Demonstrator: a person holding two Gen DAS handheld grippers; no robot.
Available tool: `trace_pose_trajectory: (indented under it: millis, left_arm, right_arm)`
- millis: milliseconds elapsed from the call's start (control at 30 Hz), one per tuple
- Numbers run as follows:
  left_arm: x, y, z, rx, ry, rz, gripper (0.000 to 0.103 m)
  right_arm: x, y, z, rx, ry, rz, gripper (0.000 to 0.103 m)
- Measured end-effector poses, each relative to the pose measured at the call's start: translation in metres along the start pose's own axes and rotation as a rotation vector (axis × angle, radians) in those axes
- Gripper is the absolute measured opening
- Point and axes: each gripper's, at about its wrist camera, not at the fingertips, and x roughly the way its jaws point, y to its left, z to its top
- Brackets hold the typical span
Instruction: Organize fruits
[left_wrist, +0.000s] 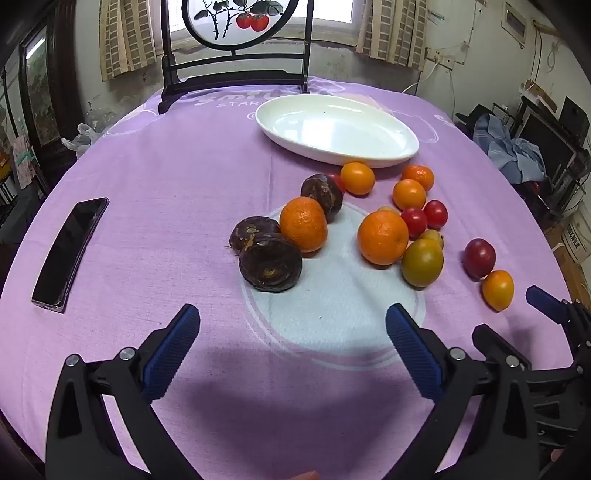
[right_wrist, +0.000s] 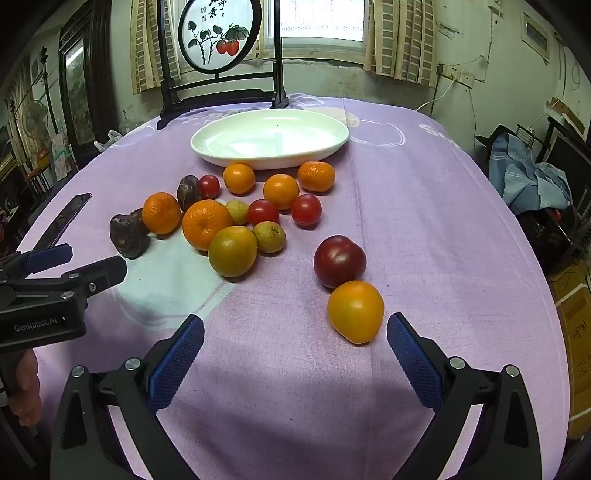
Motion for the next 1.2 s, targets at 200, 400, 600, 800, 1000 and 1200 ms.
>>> trace_pose_trajectory:
  millis: [200,400,600,800,1000,1200]
  left_arm:
    - [-0.0001,-0.0001,0.0,0.002,-0.005,0.003,0.099]
    - [0.0003,-0.0005,-0.0005,-0.003,0.0,-0.005,0.099]
    - [0.0018,0.0011,0.0002,-0.002,0.002,-0.006,0.099]
    - [0.0004,-0.0014,0.0011,0.003,0.004,-0.007,0.099]
    - [0.0008,-0.0027,0.0011,0.003,0.01,-0.009,0.099]
    - [0.0015,-0.0024,0.0007,0.002,0.01,-0.009,0.099]
  right_arm:
    - [0.0,-0.0001,0.0003,0.0,0.001,-0.001,0.1]
    - [-0.0003,-0.0001,0.0009,-0.001,0.0,0.001,0.1]
    - [-0.0007,0.0001,0.0016,-0.002,-0.001,0.0,0.1]
    - [-0.0008,0.0003,0.0017,-0.002,0.0,0.001,0.1]
    - [-0.0007,0.0003,0.0017,-0.002,0.0,0.001,0.1]
    - [-0.0004,0.0001,0.0016,-0.002,0.0,0.0,0.1]
